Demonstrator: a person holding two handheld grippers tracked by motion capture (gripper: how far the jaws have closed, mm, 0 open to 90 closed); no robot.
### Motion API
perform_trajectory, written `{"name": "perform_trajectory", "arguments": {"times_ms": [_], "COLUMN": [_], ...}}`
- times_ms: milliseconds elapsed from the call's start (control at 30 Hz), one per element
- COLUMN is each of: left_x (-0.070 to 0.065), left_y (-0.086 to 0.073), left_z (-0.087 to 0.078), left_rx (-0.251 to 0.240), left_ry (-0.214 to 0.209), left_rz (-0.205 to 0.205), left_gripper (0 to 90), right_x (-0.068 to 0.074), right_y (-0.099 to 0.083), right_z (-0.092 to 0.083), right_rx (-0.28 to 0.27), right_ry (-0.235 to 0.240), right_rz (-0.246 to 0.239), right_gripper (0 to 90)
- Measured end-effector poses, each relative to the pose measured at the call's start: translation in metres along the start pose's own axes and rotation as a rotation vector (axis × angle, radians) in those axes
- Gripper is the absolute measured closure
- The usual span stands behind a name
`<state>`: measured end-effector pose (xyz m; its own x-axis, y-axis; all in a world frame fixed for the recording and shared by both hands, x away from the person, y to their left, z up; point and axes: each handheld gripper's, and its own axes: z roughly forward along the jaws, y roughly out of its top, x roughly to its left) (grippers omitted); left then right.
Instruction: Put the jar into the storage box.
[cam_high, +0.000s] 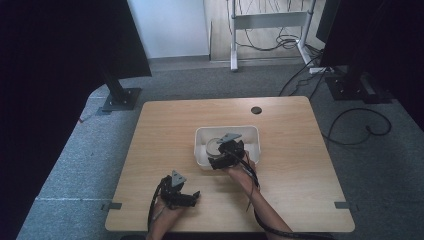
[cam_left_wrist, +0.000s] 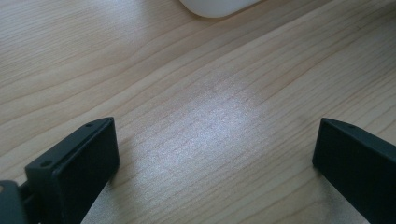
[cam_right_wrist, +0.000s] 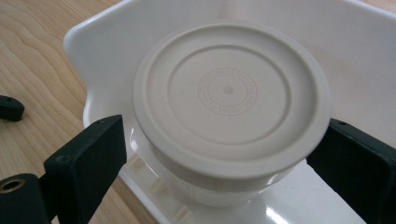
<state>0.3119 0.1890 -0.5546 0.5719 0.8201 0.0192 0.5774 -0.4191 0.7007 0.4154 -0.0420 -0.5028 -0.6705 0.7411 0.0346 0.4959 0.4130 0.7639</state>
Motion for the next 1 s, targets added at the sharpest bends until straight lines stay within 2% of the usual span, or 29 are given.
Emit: {"name": "perform_trajectory", "arguments": {"times_ms": [300,1000], "left_x": [0.000,0.000], "left_y": [0.000,0.000], "left_z": [0.000,0.000], "left_rx": [0.000,-0.001], "left_ry": [0.000,0.000], "left_rz": [0.001,0.002], "left_gripper": [0.1,0.1], "right_x": [0.001,-0.003], "right_y": [-0.005,-0.018], "right_z": [-0.007,-0.032], "right_rx": [-0.003,-0.010], "right_ry": [0.006,0.013], "right_rz": [-0.002,-0.049], "right_gripper": [5.1,5.2]}}
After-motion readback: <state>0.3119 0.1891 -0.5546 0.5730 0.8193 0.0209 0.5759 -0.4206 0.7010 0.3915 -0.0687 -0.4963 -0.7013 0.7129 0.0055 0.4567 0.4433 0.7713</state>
